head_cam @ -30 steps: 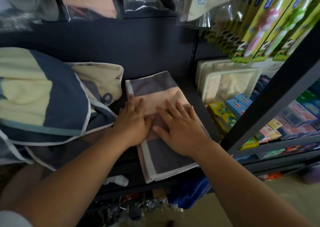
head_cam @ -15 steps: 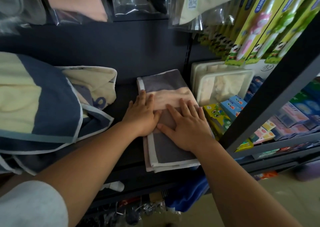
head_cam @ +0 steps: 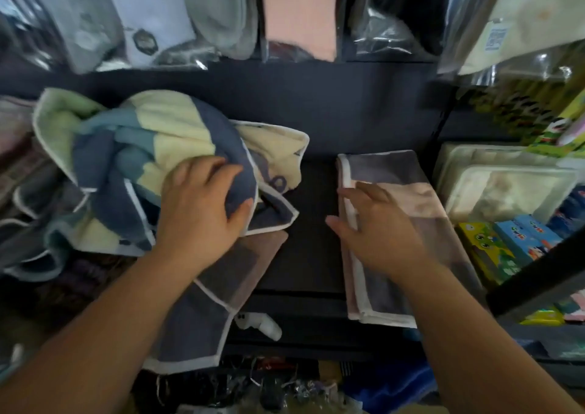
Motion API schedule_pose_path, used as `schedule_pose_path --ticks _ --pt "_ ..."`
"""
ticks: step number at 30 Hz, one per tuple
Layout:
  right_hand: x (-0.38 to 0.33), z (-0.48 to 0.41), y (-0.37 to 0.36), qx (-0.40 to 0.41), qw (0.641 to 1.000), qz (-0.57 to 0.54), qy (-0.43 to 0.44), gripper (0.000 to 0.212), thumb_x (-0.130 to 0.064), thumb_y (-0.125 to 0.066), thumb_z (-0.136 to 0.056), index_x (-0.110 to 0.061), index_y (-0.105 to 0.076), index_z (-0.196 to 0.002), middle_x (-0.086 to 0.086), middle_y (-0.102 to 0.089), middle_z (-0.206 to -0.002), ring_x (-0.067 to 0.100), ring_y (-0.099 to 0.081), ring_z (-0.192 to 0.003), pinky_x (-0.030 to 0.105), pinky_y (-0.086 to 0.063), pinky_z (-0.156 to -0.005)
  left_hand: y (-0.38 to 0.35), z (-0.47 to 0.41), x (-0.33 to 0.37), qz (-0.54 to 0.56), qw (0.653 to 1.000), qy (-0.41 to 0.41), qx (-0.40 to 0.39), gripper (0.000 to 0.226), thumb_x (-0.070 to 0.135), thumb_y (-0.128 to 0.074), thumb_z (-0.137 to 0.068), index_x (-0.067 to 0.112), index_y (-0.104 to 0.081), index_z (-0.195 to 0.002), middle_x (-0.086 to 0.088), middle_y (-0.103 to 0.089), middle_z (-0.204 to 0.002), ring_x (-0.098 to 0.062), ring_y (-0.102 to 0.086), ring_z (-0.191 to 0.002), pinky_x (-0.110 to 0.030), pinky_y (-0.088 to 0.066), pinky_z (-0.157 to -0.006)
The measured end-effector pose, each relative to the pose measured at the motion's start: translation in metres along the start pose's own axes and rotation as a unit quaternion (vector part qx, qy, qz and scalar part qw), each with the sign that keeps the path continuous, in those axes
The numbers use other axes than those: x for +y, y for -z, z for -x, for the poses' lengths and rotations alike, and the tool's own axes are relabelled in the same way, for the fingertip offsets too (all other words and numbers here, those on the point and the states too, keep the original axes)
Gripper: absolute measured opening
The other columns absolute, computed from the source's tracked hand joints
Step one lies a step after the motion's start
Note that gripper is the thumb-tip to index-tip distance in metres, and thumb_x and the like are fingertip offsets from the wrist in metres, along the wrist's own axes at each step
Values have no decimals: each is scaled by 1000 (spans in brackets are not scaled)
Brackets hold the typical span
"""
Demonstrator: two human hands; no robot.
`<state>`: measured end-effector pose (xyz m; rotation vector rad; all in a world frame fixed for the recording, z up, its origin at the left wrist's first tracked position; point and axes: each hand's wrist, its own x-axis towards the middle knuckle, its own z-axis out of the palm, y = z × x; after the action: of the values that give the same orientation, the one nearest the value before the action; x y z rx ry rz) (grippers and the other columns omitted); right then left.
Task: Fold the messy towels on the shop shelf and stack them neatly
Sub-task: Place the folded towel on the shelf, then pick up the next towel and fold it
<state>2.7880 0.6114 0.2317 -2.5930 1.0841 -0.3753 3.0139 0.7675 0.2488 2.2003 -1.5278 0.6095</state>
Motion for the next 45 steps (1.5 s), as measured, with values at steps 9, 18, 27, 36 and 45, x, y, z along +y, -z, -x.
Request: schedule_pose_path --ticks 9,18,27,36,45 --pt "-115 -29 -55 -10 981 -29 194 62 -44 -74 -85 -23 -56 -141 1 -52 -142 28 -49 -130 46 -44 -106 21 53 -101 -39 991 115 -56 82 34 -81 -75 29 -44 -148 -18 -33 -155 -46 -32 -139 -65 -32 -110" --pt "-141 -27 -76 131 972 104 164 48 -43 -81 -72 -18 -68 -111 5 -58 -113 34 -56 -103 48 -51 -87 36 79 -132 95 963 234 95 41 10 -74 -80 7 -62 -119 -19 -59 -111 -38 -58 -97 -49 -50 -81" --pt "-159 -21 -40 224 943 -202 140 17 -26 -51 -102 -18 -59 -90 -7 -60 -81 17 -55 -79 34 -43 -67 75 92 -145 188 944 259 83 2 17 -65 -94 16 -64 -93 -1 -61 -74 -17 -55 -64 -33 -41 -58" --pt "-155 14 25 349 867 -335 119 19 -22 -41 -108 -27 -46 -89 -13 -47 -81 -2 -44 -75 21 -39 -71 74 95 -143 223 944 242 -18 79 53 -80 -72 27 -47 -139 3 -54 -137 -18 -54 -122 -40 -49 -98" --pt "-135 55 30 361 872 -307 122 21 -25 -51 -103 -34 -51 -84 -24 -55 -76 -4 -48 -73 15 -38 -71 51 82 -135 142 986 88 -1 23 15 -75 -84 7 -67 -104 -8 -63 -106 -30 -61 -98 -36 -47 -81"
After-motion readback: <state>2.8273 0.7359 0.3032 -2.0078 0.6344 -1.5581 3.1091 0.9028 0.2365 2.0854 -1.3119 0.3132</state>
